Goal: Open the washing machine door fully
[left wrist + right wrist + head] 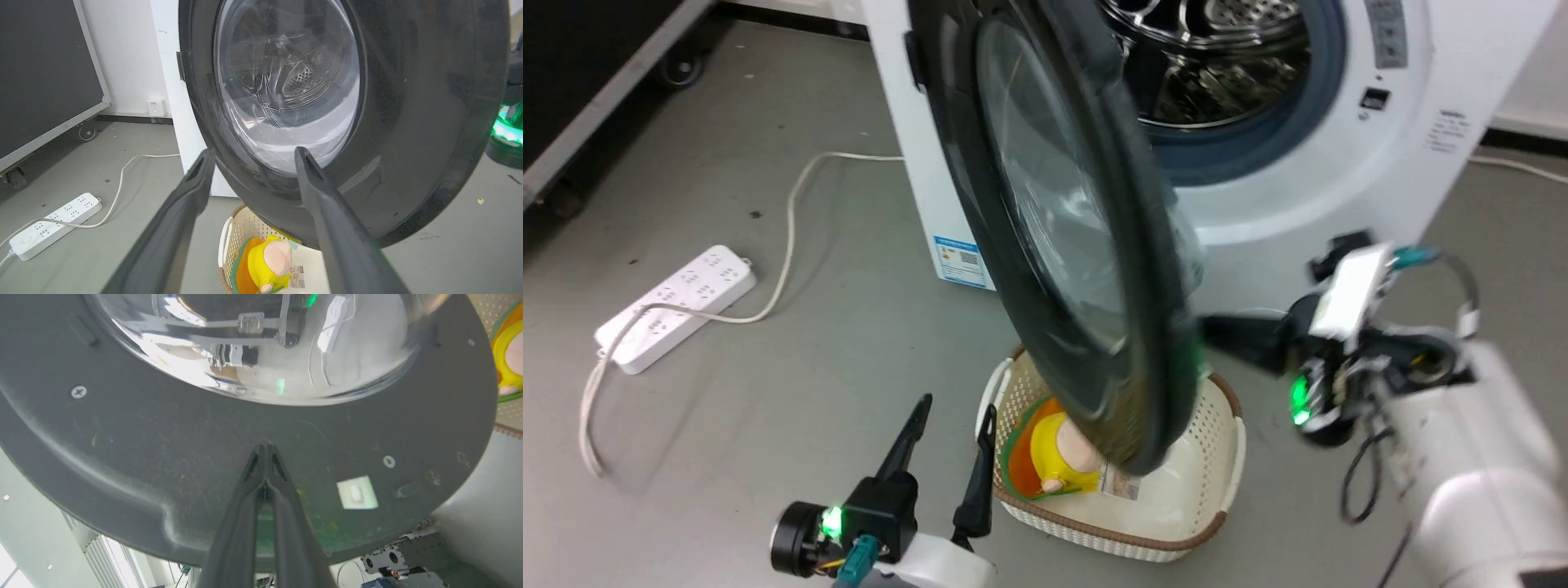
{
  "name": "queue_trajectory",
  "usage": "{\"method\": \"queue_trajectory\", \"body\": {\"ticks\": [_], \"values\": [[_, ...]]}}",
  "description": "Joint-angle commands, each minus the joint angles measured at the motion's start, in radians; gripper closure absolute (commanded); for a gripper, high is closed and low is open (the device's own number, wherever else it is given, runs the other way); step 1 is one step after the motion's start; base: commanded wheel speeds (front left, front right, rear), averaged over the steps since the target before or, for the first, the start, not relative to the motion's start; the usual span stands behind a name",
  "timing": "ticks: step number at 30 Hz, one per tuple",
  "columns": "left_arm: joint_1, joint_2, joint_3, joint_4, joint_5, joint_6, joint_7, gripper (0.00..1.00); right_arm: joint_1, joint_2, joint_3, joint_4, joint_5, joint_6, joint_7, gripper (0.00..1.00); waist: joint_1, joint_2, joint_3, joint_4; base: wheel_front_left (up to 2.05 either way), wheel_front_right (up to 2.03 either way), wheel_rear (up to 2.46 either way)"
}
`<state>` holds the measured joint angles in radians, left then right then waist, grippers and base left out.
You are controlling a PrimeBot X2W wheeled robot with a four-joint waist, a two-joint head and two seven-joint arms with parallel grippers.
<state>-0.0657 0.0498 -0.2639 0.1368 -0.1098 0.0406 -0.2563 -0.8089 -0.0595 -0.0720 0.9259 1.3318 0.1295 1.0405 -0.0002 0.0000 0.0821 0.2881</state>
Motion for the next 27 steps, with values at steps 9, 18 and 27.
{"method": "queue_trajectory", "body": {"ticks": [9, 18, 27], "values": [[0.032, 0.001, -0.007, 0.001, -0.013, -0.005, -0.006, 0.0, 0.136, 0.009, 0.375, -0.11, 0.302, 0.001, -0.168, 1.0, 0.0002, 0.0, -0.022, 0.058, 0.0, 0.0, 0.0], [0.049, 0.003, 0.03, -0.006, -0.013, 0.001, -0.006, 0.0, 0.127, 0.007, 0.493, -0.093, 0.376, 0.001, -0.316, 1.0, 0.0002, 0.0, -0.045, 0.043, 0.0, 0.0, 0.0], [0.08, 0.019, 0.097, -0.006, -0.038, -0.029, -0.006, 0.0, 0.238, -0.228, 0.521, -0.451, 0.003, 0.001, -0.827, 0.0, 0.0002, 0.0, -0.118, -0.067, 0.0, 0.0, 0.0]]}}
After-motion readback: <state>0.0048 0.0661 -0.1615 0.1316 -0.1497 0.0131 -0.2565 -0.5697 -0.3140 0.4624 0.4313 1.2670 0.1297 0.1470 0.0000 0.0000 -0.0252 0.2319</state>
